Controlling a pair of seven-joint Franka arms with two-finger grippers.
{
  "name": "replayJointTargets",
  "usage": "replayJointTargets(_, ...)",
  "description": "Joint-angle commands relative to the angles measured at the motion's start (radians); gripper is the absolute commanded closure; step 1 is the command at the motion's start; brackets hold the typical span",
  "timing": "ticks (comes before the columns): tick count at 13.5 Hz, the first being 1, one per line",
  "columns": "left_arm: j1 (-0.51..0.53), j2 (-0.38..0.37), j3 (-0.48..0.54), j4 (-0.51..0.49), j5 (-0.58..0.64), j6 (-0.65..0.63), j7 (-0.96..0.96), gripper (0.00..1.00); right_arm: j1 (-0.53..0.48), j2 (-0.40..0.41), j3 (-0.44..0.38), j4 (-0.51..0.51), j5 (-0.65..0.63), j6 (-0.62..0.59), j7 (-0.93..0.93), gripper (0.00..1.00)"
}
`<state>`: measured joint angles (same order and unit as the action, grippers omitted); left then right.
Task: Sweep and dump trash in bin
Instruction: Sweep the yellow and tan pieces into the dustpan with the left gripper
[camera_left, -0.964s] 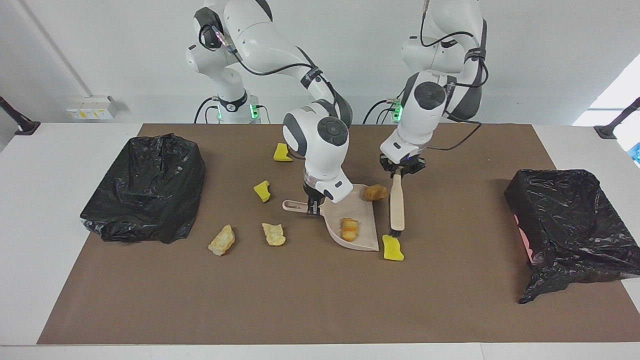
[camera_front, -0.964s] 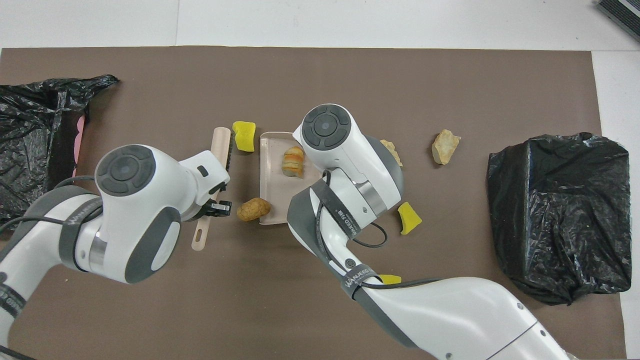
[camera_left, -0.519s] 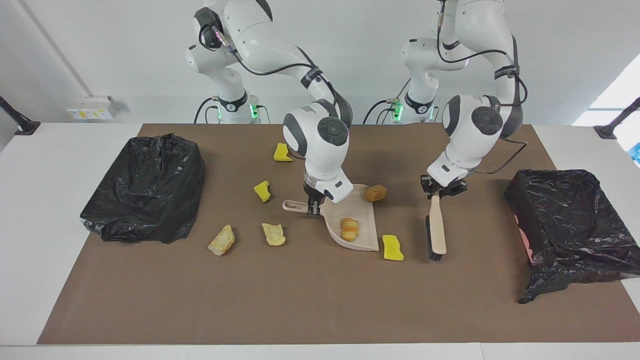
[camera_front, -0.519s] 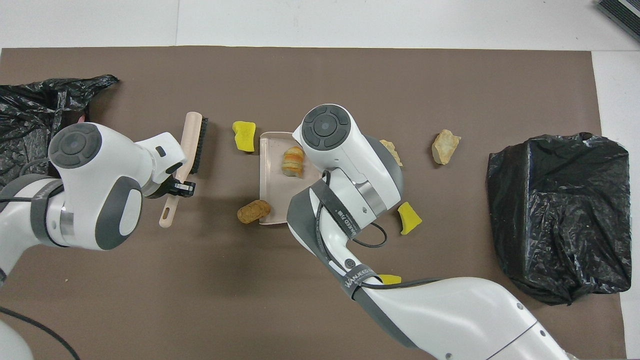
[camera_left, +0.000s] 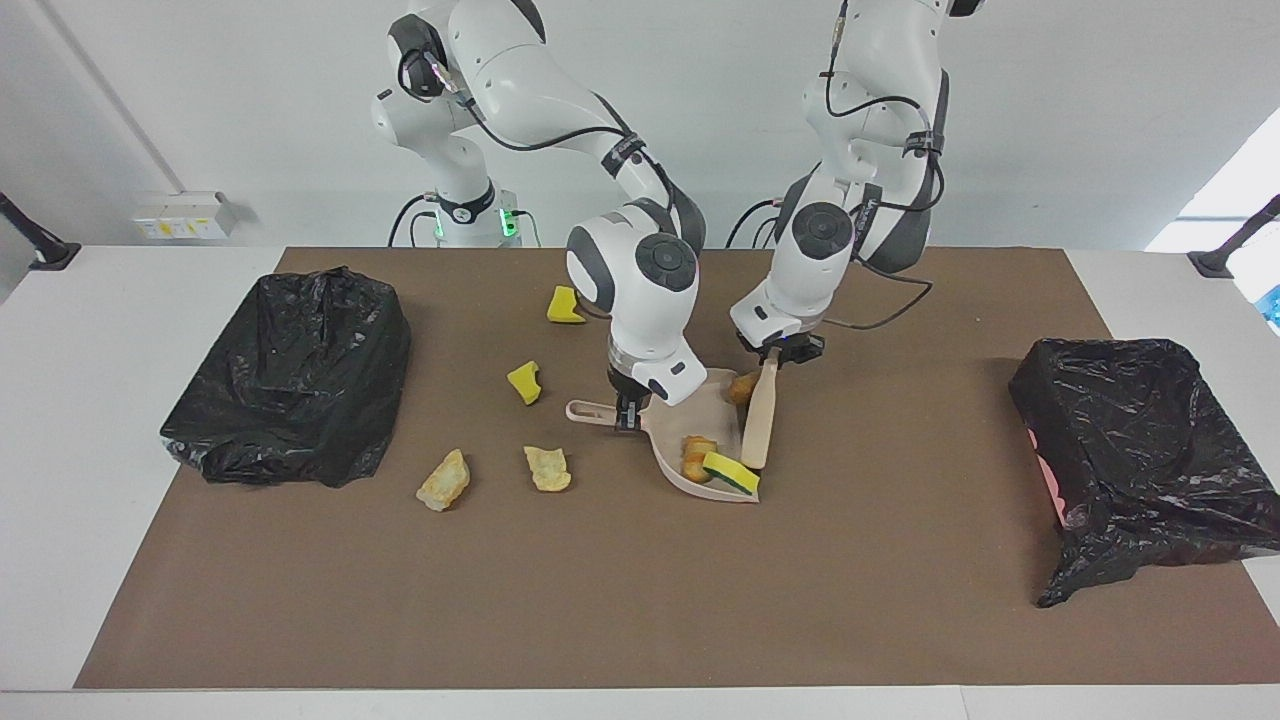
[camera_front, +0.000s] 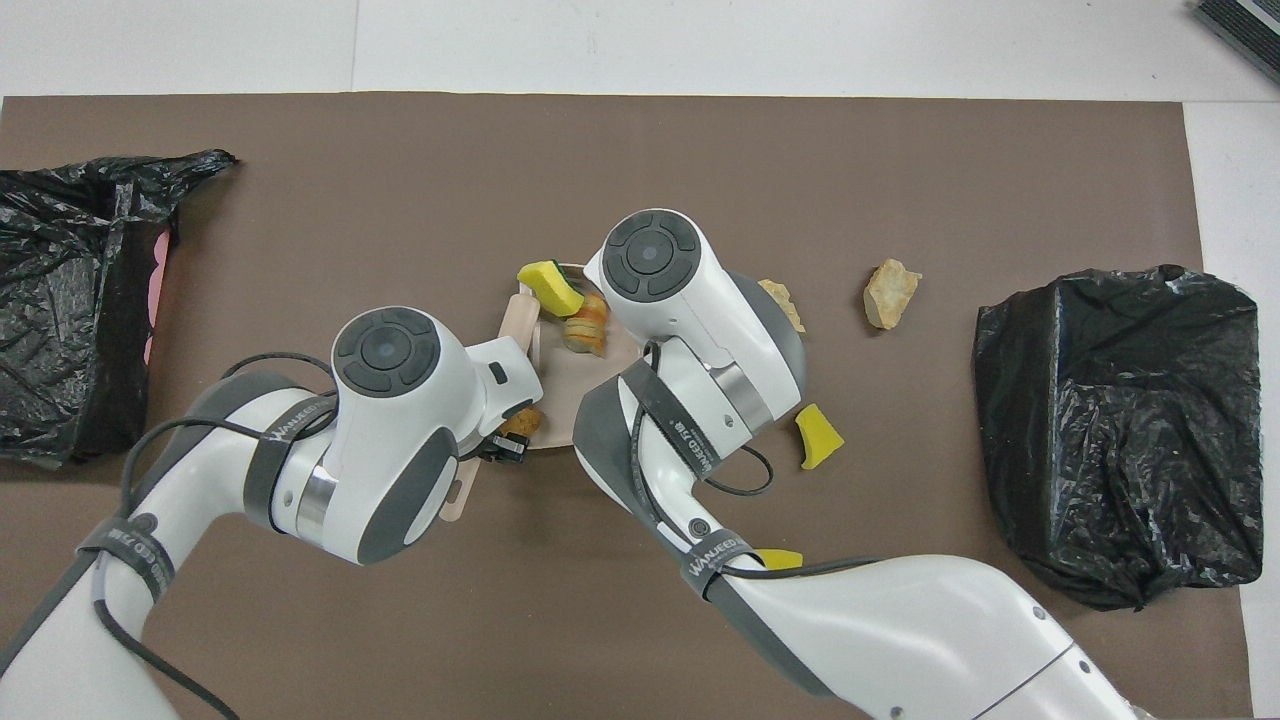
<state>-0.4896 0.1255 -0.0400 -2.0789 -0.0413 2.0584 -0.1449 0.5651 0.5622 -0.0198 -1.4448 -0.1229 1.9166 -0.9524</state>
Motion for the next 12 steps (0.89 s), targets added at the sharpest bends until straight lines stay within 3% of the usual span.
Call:
replayJointTargets(1, -0.030, -0.061, 0.012, -0.001, -0.011, -0.055, -0.045, 1.00, -0.002, -0.016, 0.006, -0.032, 0.011, 0.035, 0.018, 1.00)
replayJointTargets(6, 0.017, -0.089, 0.020, 0.008, -0.011, -0.066, -0.307, 1.00, -0.002, -0.016, 0.006, -0.032, 0.011, 0.036, 0.017, 1.00)
replayJointTargets(10, 0.054, -0.113, 0.019, -0.038, -0.012, -0.067, -0.715, 1.00, -0.002, -0.016, 0.004, -0.034, 0.011, 0.035, 0.017, 1.00)
replayJointTargets(12, 0.040, -0.202, 0.017, -0.184, -0.041, -0.054, -0.734, 1.00, -0.004, -0.018, 0.006, -0.034, 0.011, 0.036, 0.017, 1.00)
